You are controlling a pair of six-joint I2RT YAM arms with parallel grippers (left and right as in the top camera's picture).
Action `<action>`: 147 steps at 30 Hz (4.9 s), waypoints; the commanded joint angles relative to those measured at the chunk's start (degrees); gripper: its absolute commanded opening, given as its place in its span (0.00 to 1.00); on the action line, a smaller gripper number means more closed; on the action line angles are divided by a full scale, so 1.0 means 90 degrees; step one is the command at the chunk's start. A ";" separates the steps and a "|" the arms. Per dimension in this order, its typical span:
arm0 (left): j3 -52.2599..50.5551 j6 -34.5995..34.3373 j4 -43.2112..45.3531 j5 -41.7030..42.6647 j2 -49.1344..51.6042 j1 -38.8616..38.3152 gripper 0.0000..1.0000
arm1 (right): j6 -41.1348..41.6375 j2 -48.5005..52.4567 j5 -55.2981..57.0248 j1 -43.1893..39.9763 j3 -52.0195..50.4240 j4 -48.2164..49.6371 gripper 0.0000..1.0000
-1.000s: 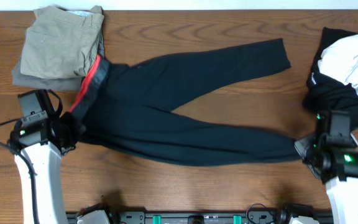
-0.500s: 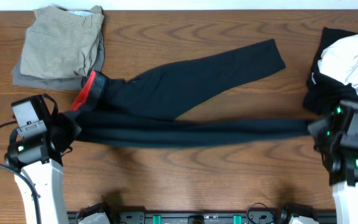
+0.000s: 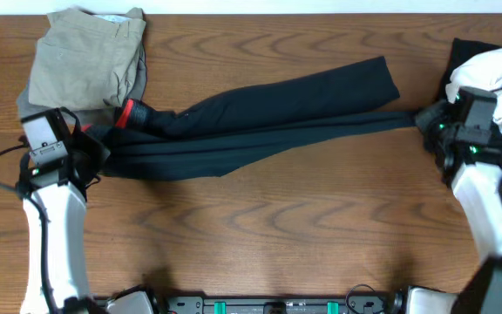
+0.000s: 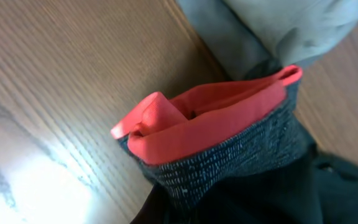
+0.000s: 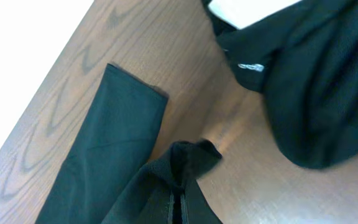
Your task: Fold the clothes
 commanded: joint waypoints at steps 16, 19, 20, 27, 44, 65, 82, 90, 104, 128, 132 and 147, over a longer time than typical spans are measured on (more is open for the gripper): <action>-0.0002 -0.0129 0.1209 -0.0255 0.1032 -0.0537 0.06 | -0.0342 0.2339 0.0483 0.0699 0.2045 0.0151 0.01; -0.0002 -0.0131 0.1309 -0.0410 0.1086 -0.0537 0.06 | -0.0401 0.2438 0.0542 0.0702 0.2047 0.0432 0.02; -0.0002 -0.0131 0.1358 -0.0442 0.1110 -0.0537 0.06 | -0.0466 0.2480 0.0539 0.0704 0.2047 0.0561 0.02; -0.0002 -0.0155 0.1753 -0.0561 0.1375 -0.0537 0.06 | -0.0539 0.2841 0.0658 0.0716 0.2047 0.1464 0.02; -0.0002 -0.0199 0.2737 -0.0561 0.2215 -0.0537 0.60 | -0.0583 0.3895 0.0665 0.0974 0.2222 0.2977 0.50; 0.0102 0.0879 0.0636 -0.0556 0.0379 -0.0474 0.98 | -0.4189 0.3237 -0.0845 0.0784 0.3045 0.0828 0.99; 0.0100 0.0952 -0.0092 -0.0556 0.0345 -0.0452 0.98 | -0.4957 0.3854 -0.1001 0.0539 0.3096 0.0826 0.73; 0.0100 0.0954 -0.0296 -0.0556 0.0345 -0.0452 0.98 | -0.4787 0.4422 -0.0991 0.0534 0.3096 0.1149 0.78; 0.0100 0.0952 -0.0376 -0.0554 0.0345 -0.0452 0.98 | -0.4405 0.4884 -0.1044 0.0551 0.3096 0.1103 0.54; 0.0100 0.0952 -0.0376 -0.0554 0.0345 -0.0452 0.98 | -0.4680 0.4126 -0.1343 -0.0602 0.4631 -0.1695 0.01; 0.0100 0.0950 -0.0376 -0.0551 0.0345 -0.0452 0.98 | -0.4804 0.4126 -0.1353 -0.0860 0.5102 -0.2242 0.01; 0.0100 0.0950 -0.0374 -0.0359 0.0345 -0.0452 0.98 | -0.5455 0.3917 -0.2363 -0.0231 0.5918 -0.3534 0.01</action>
